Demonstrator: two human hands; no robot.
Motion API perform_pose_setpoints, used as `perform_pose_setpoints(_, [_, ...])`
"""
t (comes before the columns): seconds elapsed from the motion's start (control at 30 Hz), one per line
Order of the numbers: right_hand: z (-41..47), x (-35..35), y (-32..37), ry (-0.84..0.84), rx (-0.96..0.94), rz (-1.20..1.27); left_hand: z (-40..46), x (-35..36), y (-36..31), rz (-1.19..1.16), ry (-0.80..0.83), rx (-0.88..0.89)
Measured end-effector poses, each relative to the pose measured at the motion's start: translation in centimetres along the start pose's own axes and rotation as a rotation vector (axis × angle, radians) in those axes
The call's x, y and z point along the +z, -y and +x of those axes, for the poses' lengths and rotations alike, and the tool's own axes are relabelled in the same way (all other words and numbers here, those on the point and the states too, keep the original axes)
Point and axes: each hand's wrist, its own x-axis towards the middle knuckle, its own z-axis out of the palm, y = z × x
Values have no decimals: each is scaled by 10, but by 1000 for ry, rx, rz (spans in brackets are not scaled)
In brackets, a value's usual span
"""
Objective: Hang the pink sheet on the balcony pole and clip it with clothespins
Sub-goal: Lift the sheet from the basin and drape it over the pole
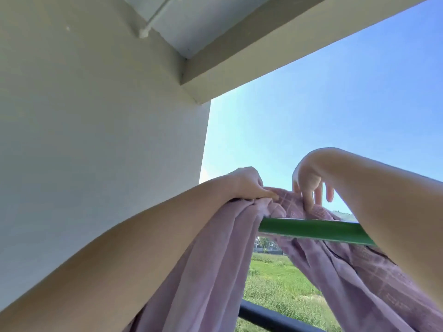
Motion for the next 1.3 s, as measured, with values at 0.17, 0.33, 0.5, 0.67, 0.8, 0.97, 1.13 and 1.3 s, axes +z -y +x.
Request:
perform_pose_setpoints(0.17, [-36, 5, 17, -289, -319, 302, -73, -10, 22, -356, -128, 50])
perform_pose_setpoints(0.33, [-104, 41, 62, -504, -813, 385, -197, 50, 62, -489, -502, -71])
perform_pose_setpoints(0.5, [-92, 63, 116, -496, -677, -218, -239, 125, 59, -456, -299, -362])
perform_pose_setpoints(0.67, [-77, 65, 121, -634, -612, -418, -236, 119, 56, -617, -352, -422])
perform_pose_setpoints(0.8, [-73, 67, 111, -807, -734, -135, -240, 90, 53, -571, -484, -404])
perform_pose_setpoints(0.97, [-59, 43, 70, -858, -588, 175, -206, 23, 38, -398, -529, -241])
perform_pose_setpoints(1.13, [-30, 23, -2, -938, -438, 201, -125, -17, -11, -235, -498, -139])
perform_pose_setpoints(1.3, [-17, 13, -87, -885, -172, 162, -44, -21, -72, -168, -540, -54])
